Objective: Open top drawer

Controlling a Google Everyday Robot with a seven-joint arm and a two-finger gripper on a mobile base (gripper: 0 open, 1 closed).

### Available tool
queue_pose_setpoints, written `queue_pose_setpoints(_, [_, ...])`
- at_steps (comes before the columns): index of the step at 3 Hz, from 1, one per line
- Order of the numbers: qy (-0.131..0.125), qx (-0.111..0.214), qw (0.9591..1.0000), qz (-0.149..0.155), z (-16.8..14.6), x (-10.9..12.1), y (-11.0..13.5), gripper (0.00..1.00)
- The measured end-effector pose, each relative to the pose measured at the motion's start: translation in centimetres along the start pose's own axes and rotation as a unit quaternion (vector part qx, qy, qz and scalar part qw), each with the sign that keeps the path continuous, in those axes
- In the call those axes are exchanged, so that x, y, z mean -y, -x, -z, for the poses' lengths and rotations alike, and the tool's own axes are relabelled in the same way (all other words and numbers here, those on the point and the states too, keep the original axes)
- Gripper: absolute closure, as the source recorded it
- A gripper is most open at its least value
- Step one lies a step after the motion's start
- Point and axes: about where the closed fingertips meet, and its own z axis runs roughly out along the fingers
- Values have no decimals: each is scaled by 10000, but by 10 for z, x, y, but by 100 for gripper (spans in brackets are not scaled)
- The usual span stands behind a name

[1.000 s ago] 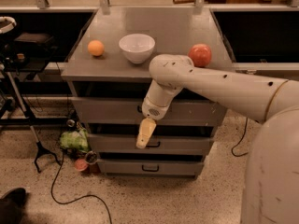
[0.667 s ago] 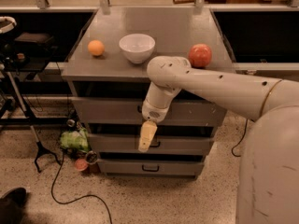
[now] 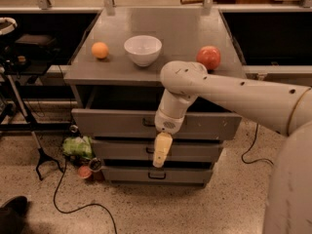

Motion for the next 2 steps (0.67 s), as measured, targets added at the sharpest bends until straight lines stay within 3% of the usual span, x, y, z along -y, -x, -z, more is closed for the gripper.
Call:
queue_pose_setpoints(1, [51, -8, 9999, 90, 4, -15, -7, 0])
queue_pose_setpoints(2, [51, -8, 9999, 91, 4, -16, -6, 0])
